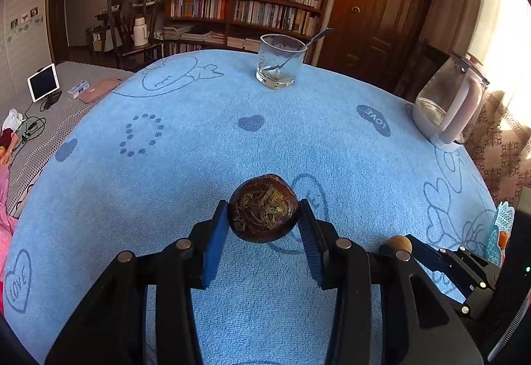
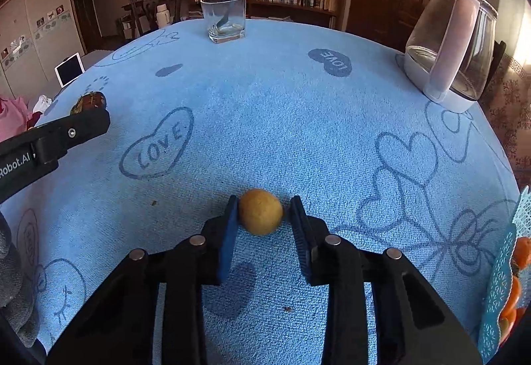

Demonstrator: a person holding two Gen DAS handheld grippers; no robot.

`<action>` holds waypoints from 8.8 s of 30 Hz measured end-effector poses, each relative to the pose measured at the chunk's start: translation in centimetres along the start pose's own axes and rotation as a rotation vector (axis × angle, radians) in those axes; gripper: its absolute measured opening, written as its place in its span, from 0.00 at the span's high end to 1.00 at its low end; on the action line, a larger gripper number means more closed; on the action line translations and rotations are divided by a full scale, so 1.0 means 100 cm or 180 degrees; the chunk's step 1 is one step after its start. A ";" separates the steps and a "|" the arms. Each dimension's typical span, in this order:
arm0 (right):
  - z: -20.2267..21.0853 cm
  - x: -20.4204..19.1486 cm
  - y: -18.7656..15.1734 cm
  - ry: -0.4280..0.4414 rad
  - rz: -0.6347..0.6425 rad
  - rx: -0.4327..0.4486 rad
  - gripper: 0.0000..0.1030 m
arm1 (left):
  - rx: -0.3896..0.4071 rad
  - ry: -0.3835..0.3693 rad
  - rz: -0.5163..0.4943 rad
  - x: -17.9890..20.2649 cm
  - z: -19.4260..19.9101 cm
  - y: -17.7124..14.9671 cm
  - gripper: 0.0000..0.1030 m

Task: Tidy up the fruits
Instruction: 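Grasp the small tan fruit with the right tool while the left tool holds the brown fruit, then drop the tan fruit into the basket and open the right tool, then carry the dark brown fruit toward the basket with the left tool, then lower the dark brown fruit into the basket and open the left tool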

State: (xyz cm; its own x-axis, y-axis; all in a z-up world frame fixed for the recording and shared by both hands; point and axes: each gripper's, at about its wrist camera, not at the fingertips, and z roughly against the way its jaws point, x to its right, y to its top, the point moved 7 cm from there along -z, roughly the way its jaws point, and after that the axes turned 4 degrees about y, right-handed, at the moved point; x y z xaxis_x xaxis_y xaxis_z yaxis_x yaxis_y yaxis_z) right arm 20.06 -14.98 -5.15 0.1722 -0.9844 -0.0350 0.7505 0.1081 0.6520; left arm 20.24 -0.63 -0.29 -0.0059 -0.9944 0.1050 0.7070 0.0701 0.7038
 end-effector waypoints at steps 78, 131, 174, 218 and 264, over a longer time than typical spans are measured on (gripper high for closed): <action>0.188 0.237 -0.113 -0.1042 -0.1651 0.0869 0.50 | 0.0030 -0.0229 -0.0638 0.069 0.019 -0.040 0.59; 0.224 0.249 -0.146 -0.1192 -0.2059 0.1550 0.28 | 0.0223 -0.0846 -0.1836 0.291 0.082 -0.101 0.59; 0.220 0.251 -0.147 -0.1176 -0.2086 0.1513 0.27 | -0.0329 -0.1340 -0.1975 0.286 0.036 -0.133 0.60; 0.231 0.257 -0.155 -0.1252 -0.2250 0.1667 0.27 | -0.0063 -0.1769 -0.1913 0.314 0.104 -0.132 0.53; 0.256 0.254 -0.172 -0.1046 -0.2208 0.1706 0.12 | 0.0336 -0.1464 -0.1791 0.284 0.112 -0.125 0.15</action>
State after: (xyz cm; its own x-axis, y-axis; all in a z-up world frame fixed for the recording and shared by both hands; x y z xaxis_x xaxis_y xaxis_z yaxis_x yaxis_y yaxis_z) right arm -4.80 -45.41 2.18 -0.4542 -0.8037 -0.3845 0.2097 -0.5158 0.8306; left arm 3.32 -28.91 1.70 -0.6606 -0.7504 -0.0240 0.4378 -0.4111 0.7996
